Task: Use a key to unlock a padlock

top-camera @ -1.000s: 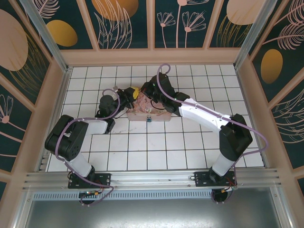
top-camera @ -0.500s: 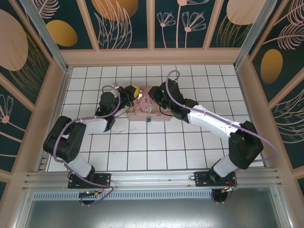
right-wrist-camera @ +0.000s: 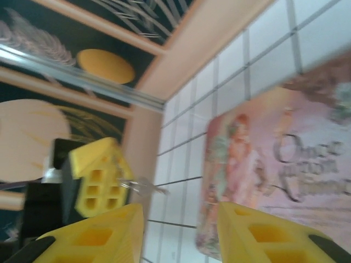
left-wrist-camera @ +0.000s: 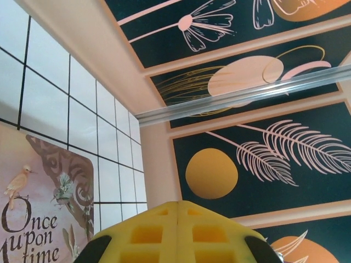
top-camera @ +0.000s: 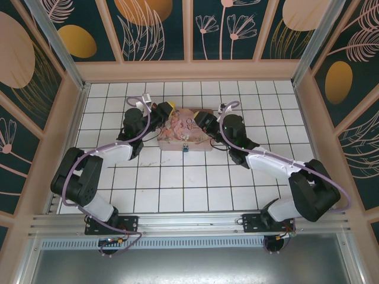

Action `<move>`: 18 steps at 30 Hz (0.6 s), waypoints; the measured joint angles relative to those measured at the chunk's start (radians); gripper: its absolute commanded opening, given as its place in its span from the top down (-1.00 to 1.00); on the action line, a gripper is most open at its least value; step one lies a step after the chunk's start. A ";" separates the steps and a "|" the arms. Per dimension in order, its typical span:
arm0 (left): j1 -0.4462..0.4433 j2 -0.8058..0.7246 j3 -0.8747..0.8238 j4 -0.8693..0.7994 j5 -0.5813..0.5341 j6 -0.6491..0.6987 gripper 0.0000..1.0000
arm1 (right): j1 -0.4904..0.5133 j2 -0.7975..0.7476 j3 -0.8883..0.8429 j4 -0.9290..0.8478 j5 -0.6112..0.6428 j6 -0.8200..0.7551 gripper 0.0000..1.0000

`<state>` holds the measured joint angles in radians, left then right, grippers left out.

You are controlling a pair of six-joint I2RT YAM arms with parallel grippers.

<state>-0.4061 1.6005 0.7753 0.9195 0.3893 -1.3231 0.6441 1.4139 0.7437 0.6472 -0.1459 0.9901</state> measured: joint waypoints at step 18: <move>0.000 -0.082 -0.031 0.034 -0.031 -0.005 1.00 | 0.066 0.254 0.053 0.504 -0.031 0.040 0.20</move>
<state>-0.4061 1.5185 0.7441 0.9539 0.3588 -1.3285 0.7101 1.6680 0.7963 1.1515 -0.1764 1.0306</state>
